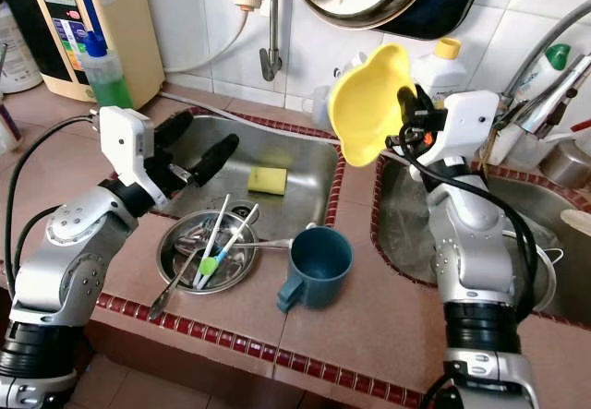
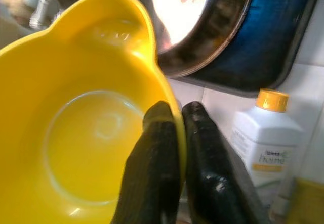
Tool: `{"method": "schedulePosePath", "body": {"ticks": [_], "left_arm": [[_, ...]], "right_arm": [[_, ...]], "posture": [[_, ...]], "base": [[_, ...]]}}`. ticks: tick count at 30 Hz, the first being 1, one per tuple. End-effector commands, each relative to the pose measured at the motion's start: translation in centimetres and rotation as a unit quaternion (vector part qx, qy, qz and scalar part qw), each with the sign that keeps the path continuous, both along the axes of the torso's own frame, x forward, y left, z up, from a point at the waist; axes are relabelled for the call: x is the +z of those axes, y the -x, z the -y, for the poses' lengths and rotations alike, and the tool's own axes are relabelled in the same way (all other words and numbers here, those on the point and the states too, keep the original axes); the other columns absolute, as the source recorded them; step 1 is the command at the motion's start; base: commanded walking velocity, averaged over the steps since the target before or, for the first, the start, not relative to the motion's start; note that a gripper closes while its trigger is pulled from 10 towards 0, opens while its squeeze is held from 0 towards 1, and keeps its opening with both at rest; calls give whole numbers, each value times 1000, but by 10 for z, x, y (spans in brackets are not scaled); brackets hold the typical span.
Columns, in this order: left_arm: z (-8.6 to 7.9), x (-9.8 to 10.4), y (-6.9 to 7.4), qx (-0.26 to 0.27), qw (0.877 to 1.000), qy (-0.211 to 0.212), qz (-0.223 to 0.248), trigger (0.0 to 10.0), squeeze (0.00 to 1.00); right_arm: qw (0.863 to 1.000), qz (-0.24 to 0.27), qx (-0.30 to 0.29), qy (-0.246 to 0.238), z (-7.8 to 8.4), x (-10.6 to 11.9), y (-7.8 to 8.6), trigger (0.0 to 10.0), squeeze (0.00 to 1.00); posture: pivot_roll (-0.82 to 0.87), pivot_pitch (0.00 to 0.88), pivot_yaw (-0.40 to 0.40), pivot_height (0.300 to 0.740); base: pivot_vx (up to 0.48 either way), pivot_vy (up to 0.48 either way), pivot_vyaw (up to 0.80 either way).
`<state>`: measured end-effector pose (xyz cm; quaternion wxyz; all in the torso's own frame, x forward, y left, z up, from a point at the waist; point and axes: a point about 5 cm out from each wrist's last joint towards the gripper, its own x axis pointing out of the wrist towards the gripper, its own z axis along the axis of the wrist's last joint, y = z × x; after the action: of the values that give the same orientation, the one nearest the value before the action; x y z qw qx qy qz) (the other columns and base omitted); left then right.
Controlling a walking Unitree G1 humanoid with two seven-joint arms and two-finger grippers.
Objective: Kitchen organization
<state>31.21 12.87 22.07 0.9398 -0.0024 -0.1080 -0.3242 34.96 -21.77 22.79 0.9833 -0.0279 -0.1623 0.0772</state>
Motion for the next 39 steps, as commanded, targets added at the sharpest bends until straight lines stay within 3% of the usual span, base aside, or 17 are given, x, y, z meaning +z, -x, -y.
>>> {"method": "schedulePosePath", "body": {"ticks": [1,7,11,19,24,30,39], "left_arm": [[5,1,4,-16,1000,-16,-5,10000,0],[13,-2,8,-36,999,-24,-32,10000,0],[25,0,19,-75,996,-34,-36,10000,0],[30,3,30,-92,994,-29,-50,10000,0],[29,8,32,-88,993,-23,-73,10000,0],[29,11,32,-86,993,-34,-77,10000,0],[27,20,31,-85,992,-25,-87,10000,0]], "right_arm": [[1000,2,-14,0,10,8,-3,10000,0],[999,-33,-34,-3,23,3,-10,10000,0],[997,-62,-44,3,34,-5,-13,10000,0],[996,-78,-42,12,39,-11,-15,10000,0],[995,-93,-3,19,33,-14,-22,10000,0],[992,-110,55,18,16,-12,-36,10000,0],[985,-121,127,-6,-12,-10,-48,10000,0]], "posture": [[-90,0,-38,740],[-97,10,-39,740],[-104,50,-46,740],[-106,112,-50,740],[-117,182,-62,740],[-115,242,-74,740],[-92,265,-75,740]], "base": [[0,0,0],[0,0,0],[0,0,0],[0,0,0],[0,0,0],[0,0,0],[0,0,0]]}}
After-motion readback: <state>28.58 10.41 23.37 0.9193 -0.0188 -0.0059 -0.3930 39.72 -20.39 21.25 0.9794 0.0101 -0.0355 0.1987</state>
